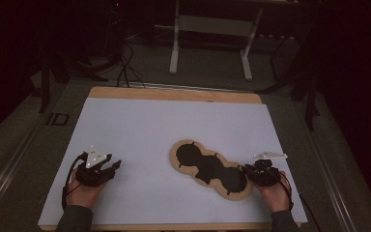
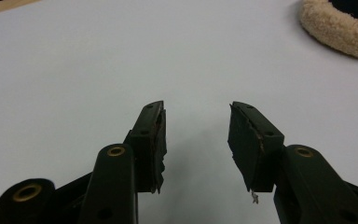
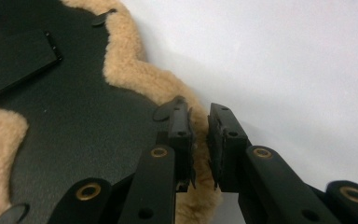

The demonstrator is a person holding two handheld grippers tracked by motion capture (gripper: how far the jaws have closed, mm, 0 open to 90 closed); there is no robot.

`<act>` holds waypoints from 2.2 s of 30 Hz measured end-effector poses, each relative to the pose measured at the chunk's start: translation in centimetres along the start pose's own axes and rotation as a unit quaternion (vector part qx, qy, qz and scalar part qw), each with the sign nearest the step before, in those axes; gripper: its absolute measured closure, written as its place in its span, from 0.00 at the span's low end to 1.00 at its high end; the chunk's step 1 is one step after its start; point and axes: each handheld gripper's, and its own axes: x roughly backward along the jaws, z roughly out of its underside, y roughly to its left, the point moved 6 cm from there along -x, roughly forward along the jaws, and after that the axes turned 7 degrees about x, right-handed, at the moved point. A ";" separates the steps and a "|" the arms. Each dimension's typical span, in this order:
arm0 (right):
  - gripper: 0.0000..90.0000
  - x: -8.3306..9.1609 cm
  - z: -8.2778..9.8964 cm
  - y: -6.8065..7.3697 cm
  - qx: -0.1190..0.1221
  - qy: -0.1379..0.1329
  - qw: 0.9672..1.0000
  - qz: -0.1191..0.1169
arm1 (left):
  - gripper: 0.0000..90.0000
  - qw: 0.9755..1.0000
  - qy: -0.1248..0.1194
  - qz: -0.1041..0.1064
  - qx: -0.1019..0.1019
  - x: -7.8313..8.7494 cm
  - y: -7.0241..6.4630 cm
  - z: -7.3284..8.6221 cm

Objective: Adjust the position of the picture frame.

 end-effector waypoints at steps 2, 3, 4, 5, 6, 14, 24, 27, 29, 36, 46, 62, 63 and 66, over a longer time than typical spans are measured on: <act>0.89 -0.3 -0.4 -0.1 0.004 0.000 1.000 0.005 | 0.63 1.000 0.003 -0.001 0.000 -0.1 0.0 0.0; 0.89 -0.4 -0.5 -0.2 0.004 0.000 1.000 0.006 | 0.63 1.000 0.003 -0.001 0.000 -0.1 0.0 0.0; 0.89 -0.6 -0.7 -0.2 0.003 -0.001 1.000 0.006 | 0.63 1.000 0.004 0.000 0.001 -0.1 -0.1 0.0; 0.89 -0.7 -0.8 -0.3 0.004 -0.002 1.000 0.006 | 0.63 1.000 0.006 0.002 0.002 -0.2 -0.1 0.1; 0.89 -0.8 -0.9 -0.3 0.004 -0.003 1.000 0.005 | 0.64 1.000 0.008 0.004 0.003 -0.2 -0.1 0.1; 1.00 -1.8 -2.4 -0.1 0.012 -0.004 1.000 0.020 | 0.63 1.000 0.014 0.012 -0.002 -0.4 -0.4 0.2; 1.00 0.4 -1.0 -0.8 -0.021 -0.006 0.999 0.040 | 0.64 1.000 0.012 0.014 0.013 -0.3 -0.4 0.1; 1.00 1.1 0.4 -1.0 -0.031 0.012 0.999 0.039 | 0.64 1.000 0.010 0.016 0.013 -0.3 -0.4 0.1; 1.00 1.4 1.1 -0.8 -0.034 0.024 0.998 0.036 | 0.64 1.000 0.009 0.017 0.014 -0.3 -0.5 0.1; 1.00 2.1 2.7 0.0 -0.025 0.055 0.998 0.025 | 0.61 1.000 0.020 0.017 0.000 -0.6 -0.7 0.3; 1.00 3.2 4.3 1.1 -0.006 0.086 0.996 -0.017 | 0.61 1.000 0.023 0.020 0.005 -0.5 -0.5 0.2; 1.00 3.2 5.0 2.4 0.030 0.111 0.991 -0.066 | 0.59 0.999 0.026 0.019 0.005 -0.6 -0.4 0.1; 1.00 3.2 4.9 2.3 0.030 0.109 0.991 -0.065 | 0.59 0.999 0.027 0.019 0.004 -0.6 -0.4 0.1; 1.00 3.0 4.9 2.2 0.022 0.106 0.992 -0.060 | 0.59 0.999 0.028 0.019 0.005 -0.8 -0.5 0.2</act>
